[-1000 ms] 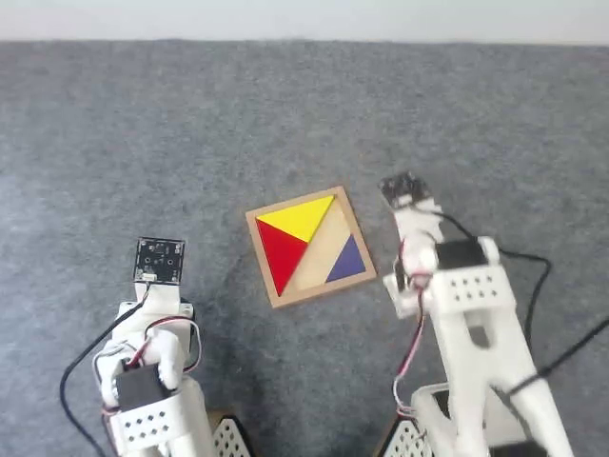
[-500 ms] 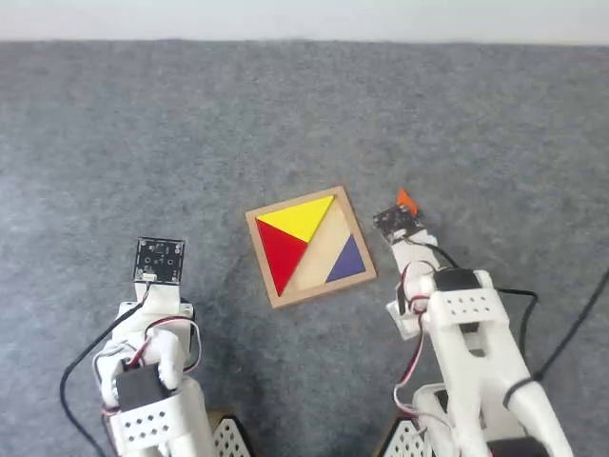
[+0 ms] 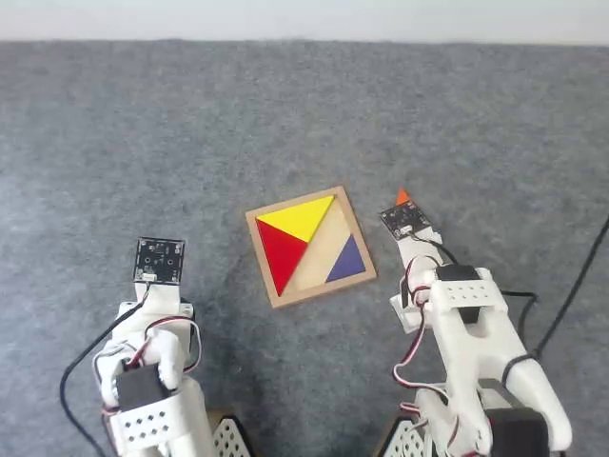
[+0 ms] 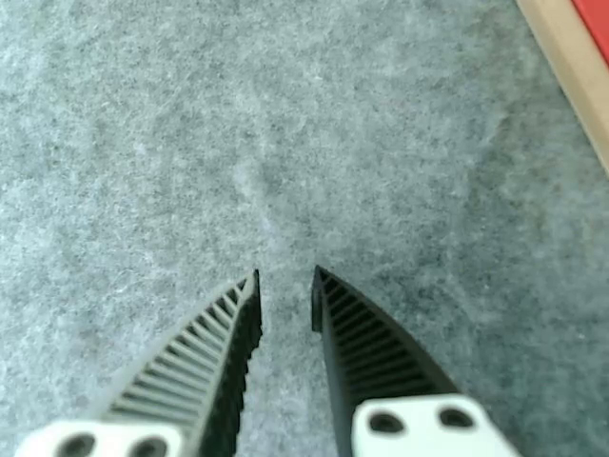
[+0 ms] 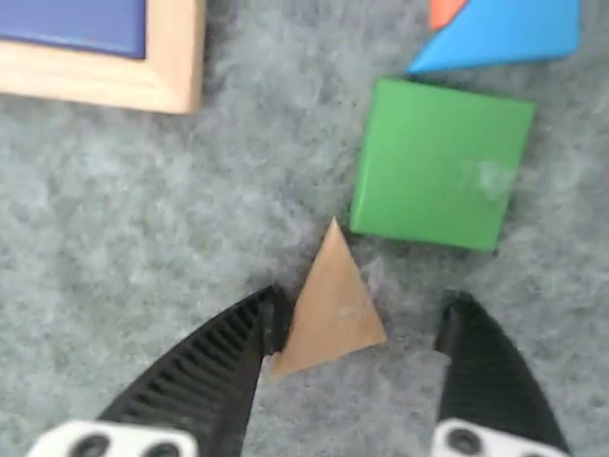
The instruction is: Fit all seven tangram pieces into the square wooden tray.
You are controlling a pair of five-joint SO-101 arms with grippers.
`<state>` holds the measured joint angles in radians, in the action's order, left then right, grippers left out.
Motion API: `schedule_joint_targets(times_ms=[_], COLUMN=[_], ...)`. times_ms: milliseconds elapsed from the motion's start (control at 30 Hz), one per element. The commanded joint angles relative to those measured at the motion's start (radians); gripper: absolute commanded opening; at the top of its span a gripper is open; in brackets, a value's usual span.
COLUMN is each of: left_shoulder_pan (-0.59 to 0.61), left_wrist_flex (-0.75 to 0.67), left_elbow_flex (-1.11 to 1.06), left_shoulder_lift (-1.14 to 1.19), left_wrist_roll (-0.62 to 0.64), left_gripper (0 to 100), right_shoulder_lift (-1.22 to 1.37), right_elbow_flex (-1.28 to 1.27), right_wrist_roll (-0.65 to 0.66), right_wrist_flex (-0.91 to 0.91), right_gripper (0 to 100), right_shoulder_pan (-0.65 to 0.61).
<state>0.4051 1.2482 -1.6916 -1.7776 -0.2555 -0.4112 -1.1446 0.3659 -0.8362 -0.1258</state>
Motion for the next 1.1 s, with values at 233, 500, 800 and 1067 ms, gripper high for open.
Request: schedule_joint_targets(times_ms=[233,500,800,1067], left_shoulder_pan=[0.006,0.006,0.006,0.006], left_wrist_flex=[0.006,0.006,0.006,0.006], left_elbow_flex=[0.007,0.007,0.007,0.007], left_shoulder_lift=[-0.012,-0.012,-0.012,-0.012], left_wrist_roll=[-0.009,-0.009,-0.009,-0.009], left_gripper=[9,9,9,9], right_shoulder_lift=[-0.001,-0.002,-0.004,-0.004], right_elbow_flex=[0.012,0.012,0.141,0.258], right_wrist_roll=[0.008,0.006,0.003,0.008], right_wrist_flex=[0.025,0.021,-0.160,-0.288], right_gripper=[13.6,13.4,13.3,13.3], right_shoulder_pan=[0.016,0.018,0.018,0.010])
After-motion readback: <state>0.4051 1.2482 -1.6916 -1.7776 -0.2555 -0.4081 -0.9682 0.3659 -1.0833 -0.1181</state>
